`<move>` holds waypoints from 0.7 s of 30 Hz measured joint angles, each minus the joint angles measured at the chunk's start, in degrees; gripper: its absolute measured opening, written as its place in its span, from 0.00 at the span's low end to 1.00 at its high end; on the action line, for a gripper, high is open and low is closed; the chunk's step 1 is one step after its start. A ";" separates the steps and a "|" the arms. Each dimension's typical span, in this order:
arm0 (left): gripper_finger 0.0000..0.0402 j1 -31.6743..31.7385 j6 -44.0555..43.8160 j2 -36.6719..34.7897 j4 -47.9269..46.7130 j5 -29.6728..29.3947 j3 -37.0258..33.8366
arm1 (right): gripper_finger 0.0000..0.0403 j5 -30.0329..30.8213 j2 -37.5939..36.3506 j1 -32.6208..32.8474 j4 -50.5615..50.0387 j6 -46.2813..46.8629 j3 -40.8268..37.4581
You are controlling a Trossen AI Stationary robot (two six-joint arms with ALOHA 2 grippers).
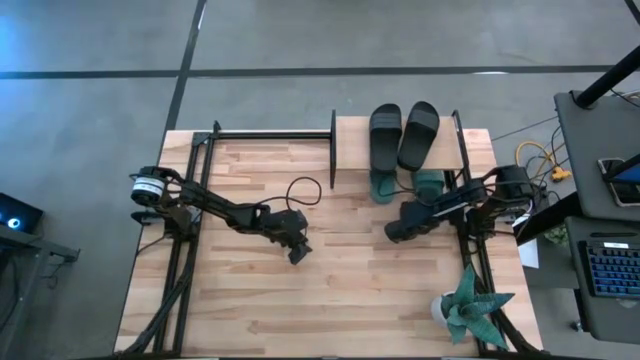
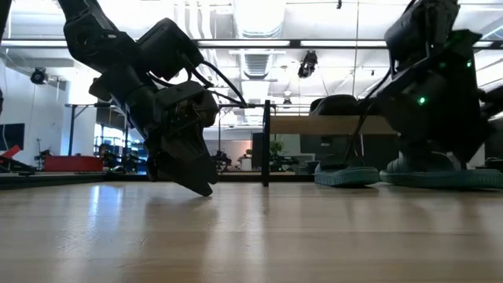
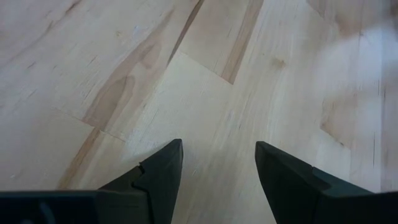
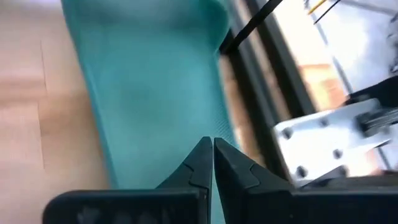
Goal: Pick and place slides into the shelf
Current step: Adjust the green slippers under the shelf
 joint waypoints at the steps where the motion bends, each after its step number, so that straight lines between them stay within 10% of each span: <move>1: 0.48 0.00 0.00 0.00 0.00 0.00 0.00 | 0.02 0.57 0.00 0.07 -1.90 0.95 0.71; 21: 0.48 0.00 0.09 -0.02 0.24 0.02 -0.15 | 0.02 -4.99 -4.34 6.98 -2.62 -17.10 10.05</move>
